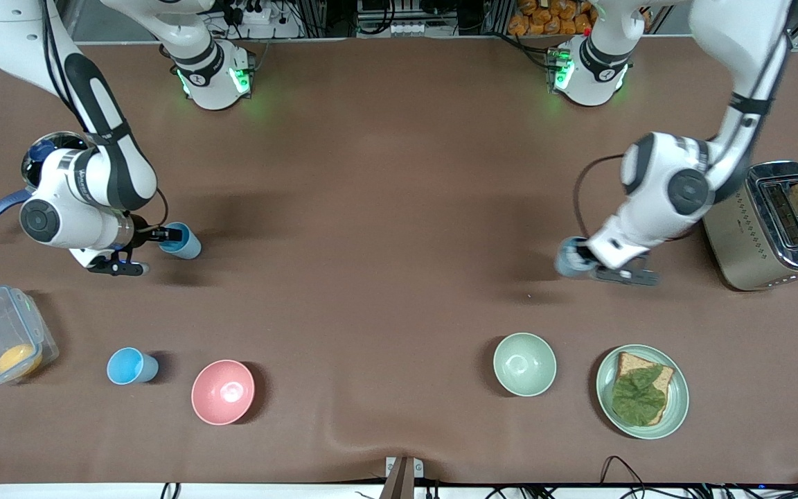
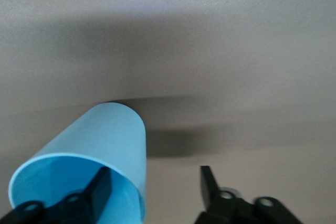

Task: Stack blue cups with both arms
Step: 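Lift both cups and bring the left gripper's cup over the right gripper's cup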

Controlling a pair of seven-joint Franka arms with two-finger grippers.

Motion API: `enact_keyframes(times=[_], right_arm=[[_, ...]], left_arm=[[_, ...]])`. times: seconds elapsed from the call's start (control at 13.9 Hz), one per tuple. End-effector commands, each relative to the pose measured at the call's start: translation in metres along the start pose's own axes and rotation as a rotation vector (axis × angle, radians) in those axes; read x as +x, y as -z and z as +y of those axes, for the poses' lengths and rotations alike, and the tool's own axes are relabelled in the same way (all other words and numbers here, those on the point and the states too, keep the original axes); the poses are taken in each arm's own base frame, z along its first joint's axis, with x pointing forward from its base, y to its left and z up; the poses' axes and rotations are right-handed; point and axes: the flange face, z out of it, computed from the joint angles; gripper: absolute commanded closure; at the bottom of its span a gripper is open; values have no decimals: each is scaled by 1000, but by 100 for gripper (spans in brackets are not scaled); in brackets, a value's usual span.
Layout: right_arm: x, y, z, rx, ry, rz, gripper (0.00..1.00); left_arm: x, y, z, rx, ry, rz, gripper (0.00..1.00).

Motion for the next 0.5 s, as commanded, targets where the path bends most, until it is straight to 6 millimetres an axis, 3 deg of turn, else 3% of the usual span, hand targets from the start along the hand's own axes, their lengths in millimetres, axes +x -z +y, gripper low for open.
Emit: enact_keyframes(times=[0.0,0.07,0.22,0.29,0.43], right_arm=[[1,-2,-3,29,-23,5,100],[1,-2,-3,29,-21,5,100],[1,0,-3,31,-23,5,100],[1,3,-4,30,-21,5,100],[1,17,-6,34,-18,-8,100]], left_arm=[[-1,9,95,-61,30,5,100],[1,12,142,-87,10,15,100],[-12,-2,230,-124,61,-13,100],[-13,-6,259,-139,126,-21,100],[-21,-22,297,-137,172,-39,100]])
